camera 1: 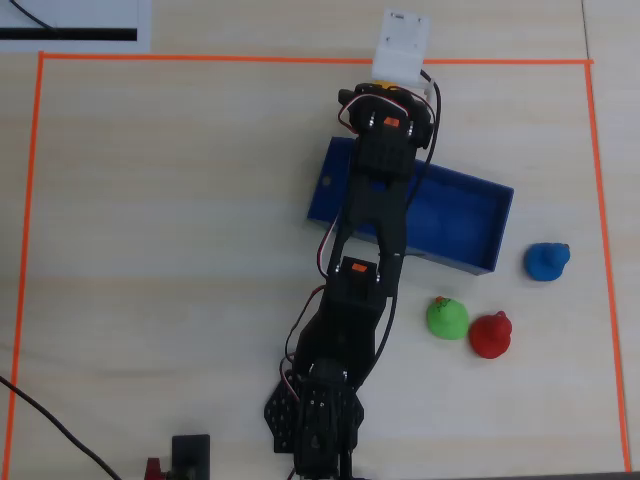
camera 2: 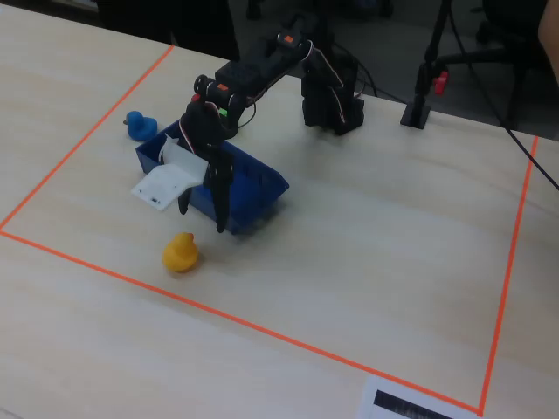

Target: Grasp yellow duck and put it into box.

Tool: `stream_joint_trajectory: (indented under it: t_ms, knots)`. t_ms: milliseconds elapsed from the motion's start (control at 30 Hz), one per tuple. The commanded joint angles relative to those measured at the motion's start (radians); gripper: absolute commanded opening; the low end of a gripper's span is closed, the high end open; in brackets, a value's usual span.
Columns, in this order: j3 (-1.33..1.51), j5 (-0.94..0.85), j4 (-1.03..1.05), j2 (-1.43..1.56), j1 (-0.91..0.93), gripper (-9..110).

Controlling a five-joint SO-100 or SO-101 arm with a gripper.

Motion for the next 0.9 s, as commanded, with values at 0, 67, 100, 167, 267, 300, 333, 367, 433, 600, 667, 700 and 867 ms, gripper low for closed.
stream_joint_trajectory:
  t_ms: [0,67,100,167,267,300,333,367,433,600,667,700,867]
  knots:
    - [-0.120,-0.003,0.014,-0.034,0.005,36]
    - [-0.170,0.006,0.026,-0.080,0.000,36]
    - [-0.192,0.011,0.029,-0.100,-0.002,36]
    - [-0.232,0.020,0.031,-0.137,0.000,36]
    - [-0.288,0.026,0.032,-0.190,0.012,36]
    - [-0.307,0.026,0.034,-0.209,0.017,36]
    - [-0.330,0.026,0.038,-0.229,0.021,36]
    - [-0.356,0.026,0.048,-0.249,0.025,36]
    - [-0.408,0.026,0.064,-0.288,0.032,36]
    - [-0.460,0.026,0.069,-0.342,0.048,36]
    - [-0.479,0.026,0.078,-0.359,0.049,36]
    - [-0.483,0.028,0.080,-0.365,0.049,36]
    - [-0.531,0.034,0.080,-0.410,0.046,36]
